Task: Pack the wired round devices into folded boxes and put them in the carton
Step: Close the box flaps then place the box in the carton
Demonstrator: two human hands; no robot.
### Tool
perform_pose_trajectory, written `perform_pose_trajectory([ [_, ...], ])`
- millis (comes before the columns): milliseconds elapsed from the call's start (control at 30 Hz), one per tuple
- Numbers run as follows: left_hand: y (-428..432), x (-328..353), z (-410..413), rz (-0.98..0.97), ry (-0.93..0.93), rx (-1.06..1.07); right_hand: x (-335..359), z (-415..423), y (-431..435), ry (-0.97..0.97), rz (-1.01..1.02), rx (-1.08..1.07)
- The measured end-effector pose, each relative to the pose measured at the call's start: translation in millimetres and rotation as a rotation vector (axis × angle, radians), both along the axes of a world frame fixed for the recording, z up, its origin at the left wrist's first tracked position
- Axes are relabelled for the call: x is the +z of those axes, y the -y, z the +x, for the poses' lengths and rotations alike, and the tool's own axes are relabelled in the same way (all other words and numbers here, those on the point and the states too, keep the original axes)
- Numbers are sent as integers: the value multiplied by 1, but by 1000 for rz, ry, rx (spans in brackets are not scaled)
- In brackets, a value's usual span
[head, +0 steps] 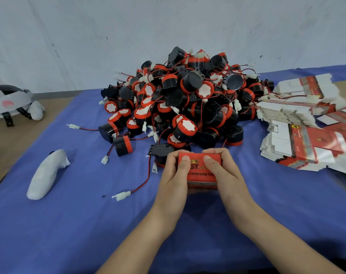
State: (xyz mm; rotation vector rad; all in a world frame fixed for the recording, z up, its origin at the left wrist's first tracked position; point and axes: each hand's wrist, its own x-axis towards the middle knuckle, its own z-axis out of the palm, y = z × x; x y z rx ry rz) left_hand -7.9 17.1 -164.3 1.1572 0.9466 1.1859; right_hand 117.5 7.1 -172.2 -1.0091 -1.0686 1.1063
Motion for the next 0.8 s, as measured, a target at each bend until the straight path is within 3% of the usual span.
perform_pose_trajectory([
  [167, -7, 3, -4, -37, -6, 4, 3, -1, 1, 39, -6, 4],
  [500, 0, -3, 1, 248, -213, 70, -1, -8, 1, 144, 3, -12],
  [800, 4, -9, 7, 244, -214, 98, -4, -9, -1, 172, -26, -116],
])
